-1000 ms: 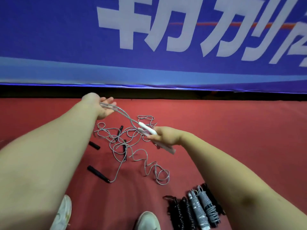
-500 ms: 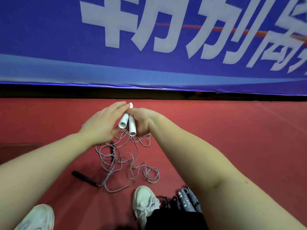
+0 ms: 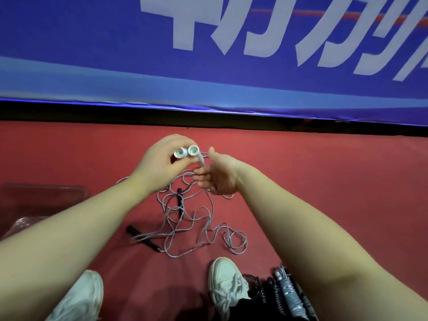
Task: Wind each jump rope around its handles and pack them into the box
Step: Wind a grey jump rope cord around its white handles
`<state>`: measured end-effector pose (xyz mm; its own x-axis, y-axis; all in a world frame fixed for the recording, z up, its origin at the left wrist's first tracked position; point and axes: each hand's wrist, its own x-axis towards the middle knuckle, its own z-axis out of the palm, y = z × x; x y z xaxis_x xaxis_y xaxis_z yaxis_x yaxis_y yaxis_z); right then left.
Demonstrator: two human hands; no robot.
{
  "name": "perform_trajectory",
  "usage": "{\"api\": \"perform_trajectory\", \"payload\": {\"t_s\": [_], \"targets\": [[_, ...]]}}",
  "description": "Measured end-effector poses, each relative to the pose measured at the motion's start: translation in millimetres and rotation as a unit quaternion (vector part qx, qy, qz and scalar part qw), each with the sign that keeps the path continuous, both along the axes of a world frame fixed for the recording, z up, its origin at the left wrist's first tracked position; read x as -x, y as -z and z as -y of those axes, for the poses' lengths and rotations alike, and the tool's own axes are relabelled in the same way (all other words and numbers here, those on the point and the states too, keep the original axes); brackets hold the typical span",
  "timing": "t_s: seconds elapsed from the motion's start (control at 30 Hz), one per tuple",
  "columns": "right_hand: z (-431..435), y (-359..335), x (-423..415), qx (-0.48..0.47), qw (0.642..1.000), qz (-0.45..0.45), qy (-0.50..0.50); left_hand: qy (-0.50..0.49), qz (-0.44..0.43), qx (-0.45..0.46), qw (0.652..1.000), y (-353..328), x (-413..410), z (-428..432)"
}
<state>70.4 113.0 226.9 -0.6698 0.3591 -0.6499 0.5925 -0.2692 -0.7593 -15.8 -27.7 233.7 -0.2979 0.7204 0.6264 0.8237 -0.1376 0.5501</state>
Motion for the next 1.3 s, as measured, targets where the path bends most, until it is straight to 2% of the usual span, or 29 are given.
{"api": "perform_trajectory", "payload": {"t_s": [0.03, 0.1, 0.13, 0.17, 0.23, 0.3, 0.4, 0.5, 0.53, 0.63, 0.67, 0.77, 0.9, 1.03, 1.1, 1.2, 1.3], "targets": [[0, 0, -6, -0.088, 0.996, -0.005, -0.009, -0.044, 0.083, -0.014, 0.995, -8, 1, 2], [-8, 7, -18, -0.294, 0.954, -0.045, -0.022, -0.103, 0.227, -0.019, 0.968, -16, 9, 4], [-11, 10, -23, -0.337, 0.937, -0.080, -0.041, -0.116, 0.272, -0.015, 0.955, -19, 13, 5], [-12, 12, -27, -0.327, 0.935, -0.117, -0.073, -0.120, 0.306, -0.016, 0.945, -22, 16, 6], [-7, 17, -30, -0.250, 0.941, -0.170, -0.151, -0.130, 0.353, -0.017, 0.926, -26, 19, 8], [2, 19, -29, -0.169, 0.948, -0.194, -0.188, -0.151, 0.380, -0.019, 0.912, -28, 20, 7], [12, 16, -23, -0.088, 0.961, -0.197, -0.175, -0.168, 0.423, -0.016, 0.890, -31, 21, 8], [17, 10, -21, -0.044, 0.966, -0.210, -0.147, -0.124, 0.536, -0.055, 0.833, -29, 21, 7], [18, 9, -20, -0.034, 0.966, -0.215, -0.141, -0.106, 0.554, -0.054, 0.824, -28, 19, 7], [24, 8, -21, -0.015, 0.964, -0.223, -0.147, -0.078, 0.519, 0.011, 0.851, -22, 12, 3], [25, 7, -21, -0.010, 0.963, -0.222, -0.153, -0.058, 0.527, 0.009, 0.848, -22, 10, 3], [30, 4, -22, 0.007, 0.962, -0.206, -0.181, 0.008, 0.598, -0.021, 0.801, -26, 6, 4], [38, 2, -23, 0.021, 0.958, -0.174, -0.225, 0.029, 0.600, 0.018, 0.799, -28, 1, 6], [28, 0, -24, 0.020, 0.959, -0.206, -0.196, 0.005, 0.587, -0.067, 0.807, -40, 7, 8], [20, 2, -27, -0.030, 0.959, -0.221, -0.175, -0.015, 0.578, -0.116, 0.808, -50, 14, 11], [15, 7, -30, -0.142, 0.949, -0.197, -0.201, -0.026, 0.578, -0.148, 0.802, -60, 20, 16], [17, 3, -29, -0.157, 0.943, -0.215, -0.201, -0.035, 0.572, -0.138, 0.808, -61, 18, 18]]}}
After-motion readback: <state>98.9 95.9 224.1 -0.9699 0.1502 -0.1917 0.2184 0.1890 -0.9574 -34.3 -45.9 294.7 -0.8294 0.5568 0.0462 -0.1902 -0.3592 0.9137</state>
